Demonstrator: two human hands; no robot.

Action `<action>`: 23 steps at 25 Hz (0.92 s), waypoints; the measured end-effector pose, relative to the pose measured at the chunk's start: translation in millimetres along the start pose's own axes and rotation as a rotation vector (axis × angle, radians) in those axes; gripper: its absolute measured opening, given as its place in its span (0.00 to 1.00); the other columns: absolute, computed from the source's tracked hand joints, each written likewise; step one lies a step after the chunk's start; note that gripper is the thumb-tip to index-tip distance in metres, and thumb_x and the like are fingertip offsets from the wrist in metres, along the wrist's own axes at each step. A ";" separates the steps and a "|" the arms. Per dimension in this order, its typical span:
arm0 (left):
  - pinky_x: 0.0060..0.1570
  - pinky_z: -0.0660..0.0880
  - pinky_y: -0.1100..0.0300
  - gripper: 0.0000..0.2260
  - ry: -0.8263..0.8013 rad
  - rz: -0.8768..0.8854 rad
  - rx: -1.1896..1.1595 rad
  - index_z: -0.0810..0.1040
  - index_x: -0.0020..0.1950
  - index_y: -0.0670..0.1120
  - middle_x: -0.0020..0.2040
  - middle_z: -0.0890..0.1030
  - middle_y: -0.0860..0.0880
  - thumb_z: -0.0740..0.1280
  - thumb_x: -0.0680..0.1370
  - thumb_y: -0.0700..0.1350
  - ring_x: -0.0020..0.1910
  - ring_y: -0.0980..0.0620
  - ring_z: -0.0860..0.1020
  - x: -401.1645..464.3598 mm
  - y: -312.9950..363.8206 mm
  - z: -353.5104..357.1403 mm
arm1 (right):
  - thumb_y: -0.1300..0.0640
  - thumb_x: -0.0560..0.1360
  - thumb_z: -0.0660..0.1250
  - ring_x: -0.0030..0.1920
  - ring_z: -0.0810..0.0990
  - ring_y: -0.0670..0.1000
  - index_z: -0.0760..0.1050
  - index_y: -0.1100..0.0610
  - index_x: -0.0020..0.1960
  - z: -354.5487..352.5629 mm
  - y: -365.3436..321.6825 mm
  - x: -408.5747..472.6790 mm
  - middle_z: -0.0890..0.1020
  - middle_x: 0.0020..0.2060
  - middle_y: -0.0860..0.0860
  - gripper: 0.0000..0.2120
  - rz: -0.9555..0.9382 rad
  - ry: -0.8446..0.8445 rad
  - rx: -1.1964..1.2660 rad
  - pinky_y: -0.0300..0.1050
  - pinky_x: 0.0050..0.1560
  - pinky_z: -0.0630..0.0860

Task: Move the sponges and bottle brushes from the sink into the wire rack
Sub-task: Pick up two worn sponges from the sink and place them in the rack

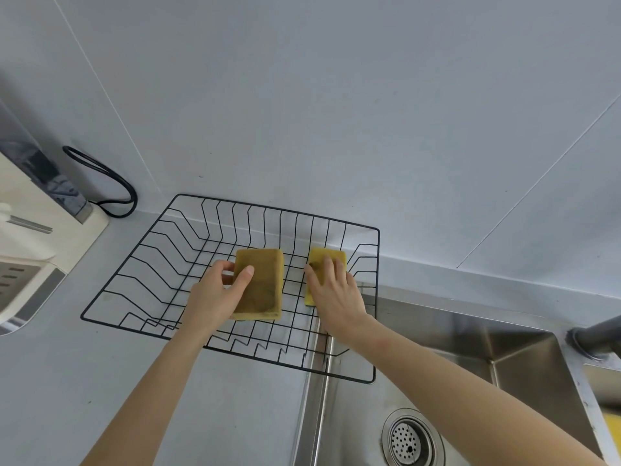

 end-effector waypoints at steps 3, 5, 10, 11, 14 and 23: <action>0.51 0.77 0.48 0.21 -0.016 0.009 0.006 0.68 0.64 0.43 0.60 0.76 0.41 0.60 0.76 0.53 0.50 0.49 0.72 10.0 2.2 6.3 | 0.63 0.70 0.68 0.68 0.61 0.63 0.52 0.59 0.73 0.3 4.7 4.5 0.61 0.68 0.64 0.37 0.017 0.025 -0.001 0.55 0.67 0.65; 0.51 0.76 0.48 0.20 -0.031 0.012 0.036 0.69 0.63 0.42 0.59 0.76 0.41 0.60 0.77 0.54 0.49 0.49 0.72 19.7 4.4 11.9 | 0.59 0.69 0.71 0.66 0.67 0.61 0.55 0.61 0.72 1.3 8.8 8.7 0.66 0.66 0.61 0.37 0.051 0.084 -0.025 0.53 0.65 0.67; 0.48 0.73 0.54 0.20 -0.098 0.048 0.141 0.68 0.64 0.42 0.60 0.76 0.42 0.58 0.78 0.53 0.56 0.43 0.75 40.8 14.1 29.0 | 0.52 0.72 0.67 0.66 0.70 0.59 0.60 0.63 0.70 2.4 18.6 11.8 0.71 0.64 0.59 0.32 0.051 0.145 -0.064 0.53 0.70 0.62; 0.47 0.71 0.55 0.20 -0.117 0.064 0.173 0.68 0.64 0.42 0.61 0.76 0.42 0.58 0.78 0.53 0.57 0.43 0.75 43.8 15.1 33.8 | 0.51 0.71 0.68 0.64 0.72 0.58 0.63 0.63 0.68 1.7 21.5 10.6 0.73 0.62 0.59 0.31 0.058 0.161 -0.083 0.52 0.70 0.63; 0.48 0.72 0.54 0.21 -0.119 0.070 0.201 0.67 0.64 0.42 0.62 0.76 0.42 0.57 0.78 0.54 0.58 0.42 0.75 51.4 14.0 44.4 | 0.50 0.69 0.70 0.62 0.73 0.58 0.65 0.64 0.66 -1.8 26.0 8.8 0.75 0.60 0.59 0.32 0.067 0.156 -0.096 0.51 0.70 0.63; 0.55 0.71 0.52 0.21 -0.124 0.060 0.141 0.67 0.66 0.40 0.64 0.74 0.40 0.57 0.78 0.52 0.62 0.42 0.73 62.0 20.2 66.7 | 0.53 0.74 0.64 0.68 0.64 0.59 0.57 0.63 0.71 -0.6 27.7 7.1 0.67 0.66 0.59 0.30 0.017 0.099 0.033 0.50 0.75 0.49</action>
Point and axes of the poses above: each hand's wrist, its own x-axis towards the middle knuckle, its own z-axis out of the palm, y = z × x, the point moved 5 cm from there along x, towards the middle knuckle
